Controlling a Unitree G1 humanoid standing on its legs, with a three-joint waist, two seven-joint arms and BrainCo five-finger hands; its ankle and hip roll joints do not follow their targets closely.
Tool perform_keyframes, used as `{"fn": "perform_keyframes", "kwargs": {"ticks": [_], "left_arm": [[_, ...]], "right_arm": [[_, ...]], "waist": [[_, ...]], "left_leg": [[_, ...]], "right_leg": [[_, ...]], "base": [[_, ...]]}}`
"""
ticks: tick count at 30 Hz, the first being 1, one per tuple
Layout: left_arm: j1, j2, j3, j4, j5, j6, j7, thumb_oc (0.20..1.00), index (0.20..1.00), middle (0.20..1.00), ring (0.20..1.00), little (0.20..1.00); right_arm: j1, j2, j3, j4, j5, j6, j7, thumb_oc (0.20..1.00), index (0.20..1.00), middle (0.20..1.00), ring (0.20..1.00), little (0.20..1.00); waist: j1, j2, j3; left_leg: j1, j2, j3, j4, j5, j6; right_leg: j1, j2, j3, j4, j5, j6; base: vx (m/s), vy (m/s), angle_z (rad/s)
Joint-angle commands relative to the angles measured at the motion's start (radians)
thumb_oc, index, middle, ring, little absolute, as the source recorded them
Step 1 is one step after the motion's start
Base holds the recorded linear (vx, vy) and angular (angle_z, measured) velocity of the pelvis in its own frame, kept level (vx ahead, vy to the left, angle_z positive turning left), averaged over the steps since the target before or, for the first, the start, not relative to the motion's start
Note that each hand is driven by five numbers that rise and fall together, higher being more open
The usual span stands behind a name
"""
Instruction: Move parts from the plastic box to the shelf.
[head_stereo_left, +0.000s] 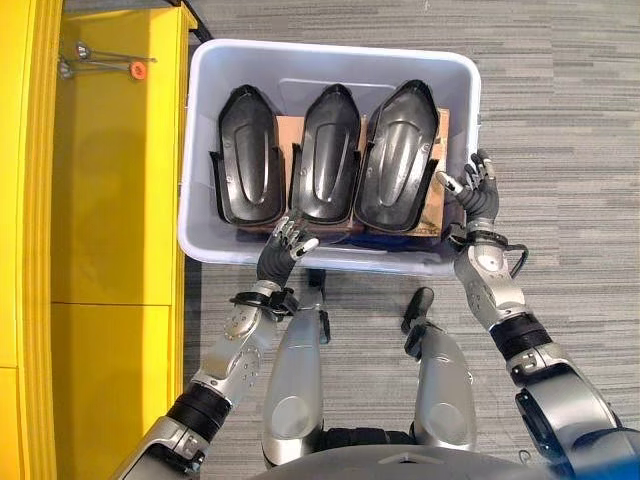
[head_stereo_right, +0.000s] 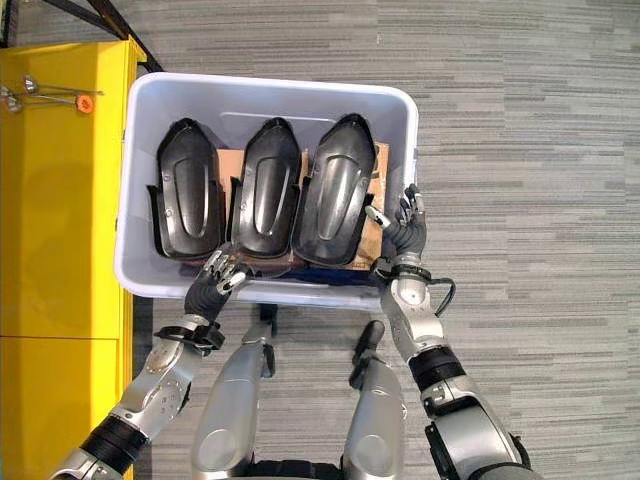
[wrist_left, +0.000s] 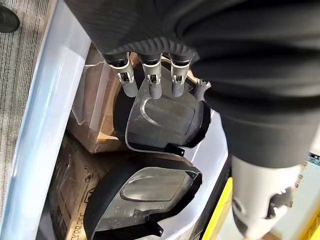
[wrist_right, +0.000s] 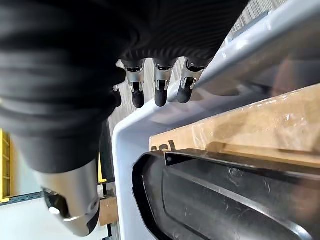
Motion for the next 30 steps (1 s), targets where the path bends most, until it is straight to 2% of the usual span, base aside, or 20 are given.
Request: {"fn": "perform_keyframes", "kwargs": {"ticks": [1, 20, 24, 30], "left_arm": [[0.033, 0.009, -0.004, -0.072, 0.014, -0.05, 0.006, 1.0, 1.0, 1.0, 1.0, 1.0], [0.023, 0.027, -0.036, -0.089, 0.014, -0.054, 0.008, 1.0, 1.0, 1.0, 1.0, 1.0], [0.018, 0.028, -0.045, -0.093, 0.011, -0.054, 0.006, 1.0, 1.0, 1.0, 1.0, 1.0], [0.008, 0.027, -0.058, -0.09, 0.012, -0.058, 0.007, 1.0, 1.0, 1.0, 1.0, 1.0]], "right_arm": [[-0.027, 0.002, -0.007, 0.002, -0.008, -0.033, -0.008, 1.0, 1.0, 1.0, 1.0, 1.0], [-0.169, -0.008, 0.021, 0.311, -0.003, 0.007, -0.021, 1.0, 1.0, 1.0, 1.0, 1.0], [-0.21, -0.003, 0.025, 0.449, 0.01, 0.026, -0.008, 1.0, 1.0, 1.0, 1.0, 1.0], [-0.235, 0.005, 0.034, 0.551, 0.026, 0.041, 0.007, 1.0, 1.0, 1.0, 1.0, 1.0]], "waist": [[0.017, -0.01, -0.027], [0.046, 0.006, -0.001], [0.057, 0.016, 0.0], [0.066, 0.024, 0.0]], "left_leg": [[0.017, 0.04, -0.035, 0.113, -0.154, -0.027], [-0.016, 0.03, -0.04, 0.121, -0.154, -0.023], [-0.028, 0.025, -0.04, 0.118, -0.153, -0.021], [-0.049, 0.019, -0.045, 0.121, -0.154, -0.019]], "right_leg": [[0.004, -0.043, 0.011, -0.063, 0.096, 0.054], [-0.02, -0.046, 0.008, -0.061, 0.099, 0.054], [-0.031, -0.048, 0.004, -0.06, 0.1, 0.054], [-0.046, -0.052, 0.0, -0.06, 0.104, 0.057]], "base": [[0.0, 0.0, 0.0], [0.0, 0.0, 0.0], [0.0, 0.0, 0.0], [0.0, 0.0, 0.0]]}}
